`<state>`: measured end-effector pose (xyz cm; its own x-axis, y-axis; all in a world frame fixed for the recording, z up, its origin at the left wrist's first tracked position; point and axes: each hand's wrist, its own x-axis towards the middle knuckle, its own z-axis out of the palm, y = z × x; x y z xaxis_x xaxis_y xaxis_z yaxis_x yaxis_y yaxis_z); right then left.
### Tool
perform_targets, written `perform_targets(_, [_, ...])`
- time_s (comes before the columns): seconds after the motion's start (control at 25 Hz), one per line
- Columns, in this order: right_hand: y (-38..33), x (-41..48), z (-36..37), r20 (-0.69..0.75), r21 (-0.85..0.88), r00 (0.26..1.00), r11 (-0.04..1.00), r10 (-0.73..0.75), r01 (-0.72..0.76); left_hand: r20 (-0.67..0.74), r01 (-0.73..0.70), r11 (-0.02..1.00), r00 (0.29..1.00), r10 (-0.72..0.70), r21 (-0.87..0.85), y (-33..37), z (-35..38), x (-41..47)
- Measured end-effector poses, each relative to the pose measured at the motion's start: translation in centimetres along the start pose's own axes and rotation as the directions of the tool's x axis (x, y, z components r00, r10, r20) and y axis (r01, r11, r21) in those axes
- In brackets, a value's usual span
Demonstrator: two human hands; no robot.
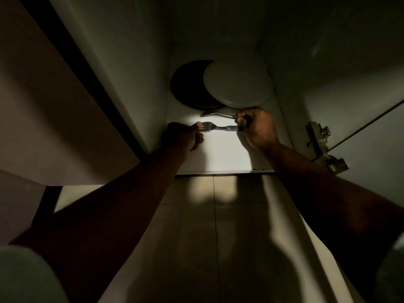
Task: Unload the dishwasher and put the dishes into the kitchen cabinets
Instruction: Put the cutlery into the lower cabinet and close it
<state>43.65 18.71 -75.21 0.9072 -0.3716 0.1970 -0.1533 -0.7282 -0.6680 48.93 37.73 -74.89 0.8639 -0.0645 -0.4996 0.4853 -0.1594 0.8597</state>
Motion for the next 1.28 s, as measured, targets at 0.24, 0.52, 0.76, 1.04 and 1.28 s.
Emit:
perform_targets(0.24, [1.9, 1.4, 1.4, 0.000, 0.253, 0.989, 0.957, 0.149, -0.144, 0.005, -0.094, 0.995, 0.996, 0.094, 0.013, -0.6, 0.4, 0.7])
perform_targets(0.52, [1.5, 2.1, 1.2, 0.004, 0.127, 0.994, 0.986, 0.113, -0.113, -0.017, -0.161, 0.980, 0.986, 0.164, 0.118, -0.9, 0.5, 1.1])
perform_targets(0.76, [1.6, 1.6, 1.1, -0.022, -0.026, 0.996, 0.996, 0.087, -0.088, -0.010, -0.294, 0.942, 0.954, 0.300, 0.159, -1.0, 0.1, -0.1])
perform_targets(1.04, [1.7, -1.3, 0.5, -0.062, -0.295, 0.958, 0.922, -0.279, 0.250, 0.347, -0.623, 0.254, 0.677, 0.649, 0.739, -3.0, 0.3, 0.4])
perform_targets(1.28, [1.2, -2.9, -0.7, -0.068, -0.369, 0.970, 0.909, -0.235, 0.195, 0.347, -0.538, 0.010, 0.557, 0.754, 0.843, -2.9, -0.6, -2.7])
